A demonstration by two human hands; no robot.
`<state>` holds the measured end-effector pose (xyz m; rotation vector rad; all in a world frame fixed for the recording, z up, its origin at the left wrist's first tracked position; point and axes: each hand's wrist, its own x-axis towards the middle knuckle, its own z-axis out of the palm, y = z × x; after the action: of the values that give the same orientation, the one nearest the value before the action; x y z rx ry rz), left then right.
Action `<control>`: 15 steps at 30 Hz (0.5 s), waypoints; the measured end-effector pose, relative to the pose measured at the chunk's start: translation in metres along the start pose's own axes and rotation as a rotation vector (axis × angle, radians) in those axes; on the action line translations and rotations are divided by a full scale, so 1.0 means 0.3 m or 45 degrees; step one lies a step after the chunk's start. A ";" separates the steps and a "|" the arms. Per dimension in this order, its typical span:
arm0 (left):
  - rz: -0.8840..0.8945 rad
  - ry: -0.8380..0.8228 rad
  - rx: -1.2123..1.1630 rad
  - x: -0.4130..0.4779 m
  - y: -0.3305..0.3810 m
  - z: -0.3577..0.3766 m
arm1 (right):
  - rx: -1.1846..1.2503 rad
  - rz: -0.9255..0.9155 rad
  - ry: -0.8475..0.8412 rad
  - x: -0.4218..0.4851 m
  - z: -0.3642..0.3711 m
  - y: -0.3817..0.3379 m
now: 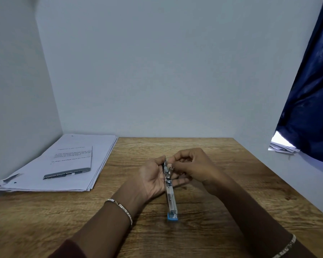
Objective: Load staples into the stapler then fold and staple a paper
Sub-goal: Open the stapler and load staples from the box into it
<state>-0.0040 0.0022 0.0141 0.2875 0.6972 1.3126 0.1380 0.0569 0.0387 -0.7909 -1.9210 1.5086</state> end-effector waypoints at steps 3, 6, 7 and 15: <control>0.012 0.018 0.004 0.003 0.004 -0.004 | -0.153 -0.073 -0.068 -0.004 -0.013 -0.003; 0.037 0.028 -0.033 -0.001 0.014 -0.007 | -0.377 -0.219 -0.035 0.001 -0.016 -0.006; 0.050 0.043 -0.039 -0.002 0.018 -0.008 | -0.483 -0.287 -0.011 0.003 -0.017 -0.007; 0.071 0.158 0.022 0.003 0.024 -0.008 | -1.247 -0.679 -0.039 -0.005 -0.019 -0.007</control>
<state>-0.0109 0.0044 0.0161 0.2426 0.8101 1.3863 0.1428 0.0590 0.0419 -0.5280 -2.6056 0.2120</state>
